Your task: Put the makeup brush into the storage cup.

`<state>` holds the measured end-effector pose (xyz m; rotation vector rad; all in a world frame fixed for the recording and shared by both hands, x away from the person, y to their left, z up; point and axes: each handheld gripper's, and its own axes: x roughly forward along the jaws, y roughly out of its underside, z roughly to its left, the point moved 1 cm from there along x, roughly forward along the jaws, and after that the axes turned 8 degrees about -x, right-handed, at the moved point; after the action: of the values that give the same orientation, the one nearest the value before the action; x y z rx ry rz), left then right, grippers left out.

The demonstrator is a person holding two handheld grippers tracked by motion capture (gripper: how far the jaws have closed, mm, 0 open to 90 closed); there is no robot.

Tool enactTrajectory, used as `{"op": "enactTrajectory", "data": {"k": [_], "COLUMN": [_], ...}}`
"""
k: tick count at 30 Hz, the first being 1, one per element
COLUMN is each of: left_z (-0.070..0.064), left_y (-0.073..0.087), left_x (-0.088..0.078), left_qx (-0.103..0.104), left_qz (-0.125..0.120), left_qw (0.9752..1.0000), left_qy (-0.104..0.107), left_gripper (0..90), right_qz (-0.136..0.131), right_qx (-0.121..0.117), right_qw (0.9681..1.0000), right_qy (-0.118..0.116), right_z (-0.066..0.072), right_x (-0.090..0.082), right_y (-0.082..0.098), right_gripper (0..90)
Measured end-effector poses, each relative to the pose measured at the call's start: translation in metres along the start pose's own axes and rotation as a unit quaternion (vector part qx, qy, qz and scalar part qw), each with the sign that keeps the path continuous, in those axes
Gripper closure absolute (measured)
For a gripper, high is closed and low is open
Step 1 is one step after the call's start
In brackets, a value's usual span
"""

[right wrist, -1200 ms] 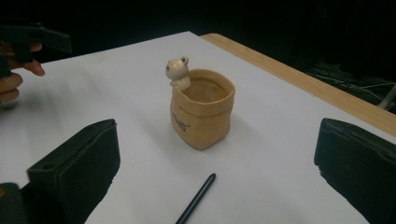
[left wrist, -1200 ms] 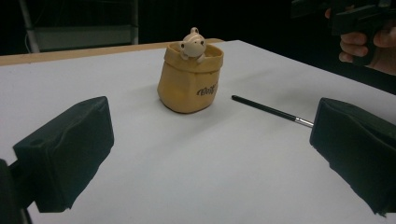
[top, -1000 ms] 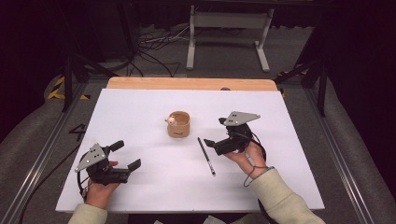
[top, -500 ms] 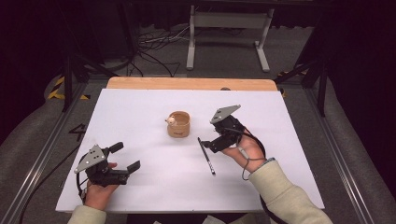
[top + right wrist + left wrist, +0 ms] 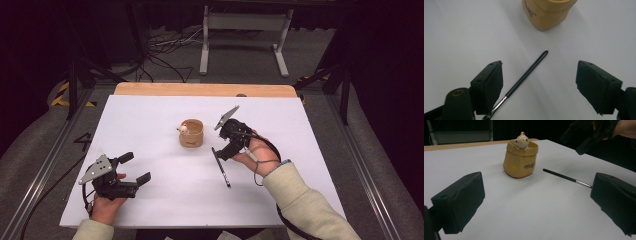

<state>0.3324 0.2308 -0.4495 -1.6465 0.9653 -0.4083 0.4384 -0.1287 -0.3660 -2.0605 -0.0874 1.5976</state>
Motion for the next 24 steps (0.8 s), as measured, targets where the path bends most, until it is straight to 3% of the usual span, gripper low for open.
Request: {"op": "enactTrajectory", "data": {"k": [11, 17, 24], "left_z": [0.0, -0.001, 0.0], "left_y": [-0.001, -0.001, -0.003], "left_x": [0.004, 0.005, 0.001], "left_qx": [-0.013, -0.01, -0.014], "left_qz": [0.034, 0.039, 0.031], "left_qw": [0.9993, 0.9992, 0.9993], "left_qy": [0.005, 0.003, -0.018], "left_gripper": [0.2, 0.2, 0.1], "right_qz": [0.086, 0.114, 0.137], "right_qx": [0.004, 0.011, 0.014], "right_qw": [0.9958, 0.9927, 0.9892], "right_qy": [-0.03, -0.037, -0.049], "right_z": [0.003, 0.002, 0.002], "right_x": [0.018, 0.024, 0.034], "right_y": [-0.011, -0.015, -0.014], "right_gripper": [27.2, 27.3, 26.9]}}
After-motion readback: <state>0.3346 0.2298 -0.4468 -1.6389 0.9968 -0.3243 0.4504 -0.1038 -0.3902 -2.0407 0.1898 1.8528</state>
